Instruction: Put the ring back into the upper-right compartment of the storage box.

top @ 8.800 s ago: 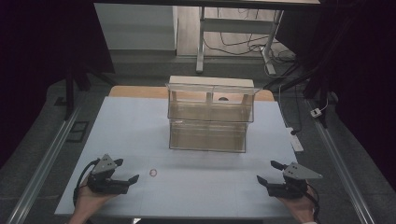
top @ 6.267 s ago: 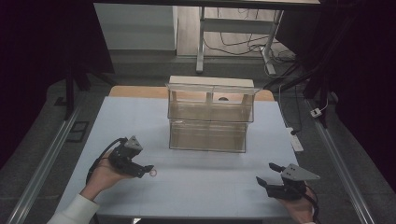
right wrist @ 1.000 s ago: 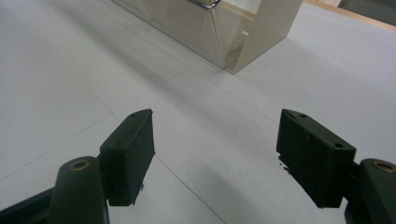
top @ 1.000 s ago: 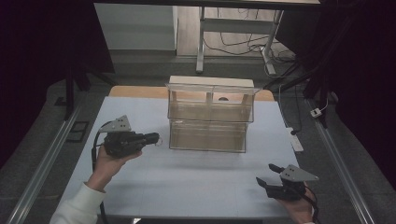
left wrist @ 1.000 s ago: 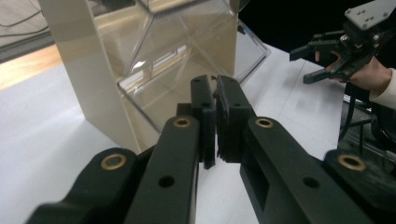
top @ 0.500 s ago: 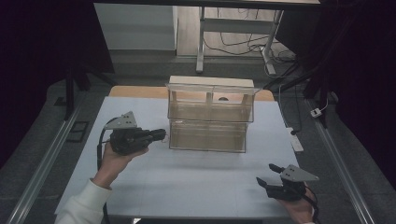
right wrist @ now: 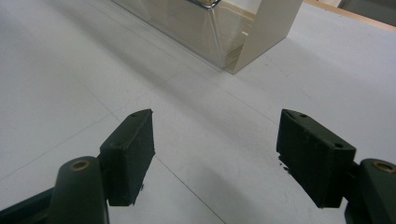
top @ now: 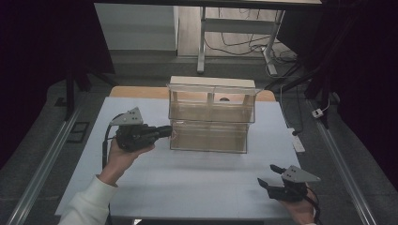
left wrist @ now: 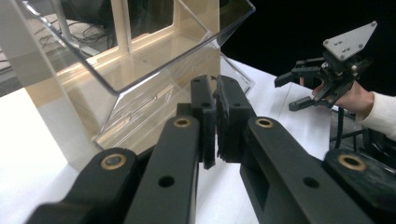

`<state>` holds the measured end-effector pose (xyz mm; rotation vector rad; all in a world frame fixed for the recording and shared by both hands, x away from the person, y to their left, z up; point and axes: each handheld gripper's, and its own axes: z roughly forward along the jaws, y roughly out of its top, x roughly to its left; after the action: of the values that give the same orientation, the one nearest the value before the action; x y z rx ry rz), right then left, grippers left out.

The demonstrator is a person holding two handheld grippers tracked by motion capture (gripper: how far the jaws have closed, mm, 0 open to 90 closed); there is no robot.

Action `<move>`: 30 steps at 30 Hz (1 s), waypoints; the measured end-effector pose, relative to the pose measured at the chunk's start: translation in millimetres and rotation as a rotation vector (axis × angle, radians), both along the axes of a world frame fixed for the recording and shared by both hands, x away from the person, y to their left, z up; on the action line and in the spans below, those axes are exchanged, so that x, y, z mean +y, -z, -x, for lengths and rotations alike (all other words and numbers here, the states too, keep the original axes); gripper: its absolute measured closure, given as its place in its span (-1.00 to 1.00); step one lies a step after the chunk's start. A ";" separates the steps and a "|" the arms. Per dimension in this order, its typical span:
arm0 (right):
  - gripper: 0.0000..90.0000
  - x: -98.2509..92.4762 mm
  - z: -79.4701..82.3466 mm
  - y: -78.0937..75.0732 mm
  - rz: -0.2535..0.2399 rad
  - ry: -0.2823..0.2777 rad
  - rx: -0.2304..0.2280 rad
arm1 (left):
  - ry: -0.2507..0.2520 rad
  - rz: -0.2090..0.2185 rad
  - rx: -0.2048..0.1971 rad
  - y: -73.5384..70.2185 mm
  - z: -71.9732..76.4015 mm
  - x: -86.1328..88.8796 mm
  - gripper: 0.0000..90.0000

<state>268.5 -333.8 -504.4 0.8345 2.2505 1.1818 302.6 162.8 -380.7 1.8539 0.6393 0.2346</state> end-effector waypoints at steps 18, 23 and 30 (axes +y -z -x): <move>-0.40 0.0 -0.1 0.5 -0.001 0.007 0.001 | 0.025 0.012 -0.010 -6.5 -3.3 -12.1 0.91; -0.40 0.5 -0.4 0.9 0.000 0.001 0.000 | 0.030 0.012 -0.013 -9.5 -4.1 -15.3 0.91; -0.40 0.4 -0.2 0.7 0.000 0.003 -0.002 | 0.039 0.007 -0.021 -14.5 -7.3 -22.0 0.91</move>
<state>268.8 -333.4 -505.1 0.8353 2.2472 1.1805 309.9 140.8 -366.2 1.8526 0.5886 0.2260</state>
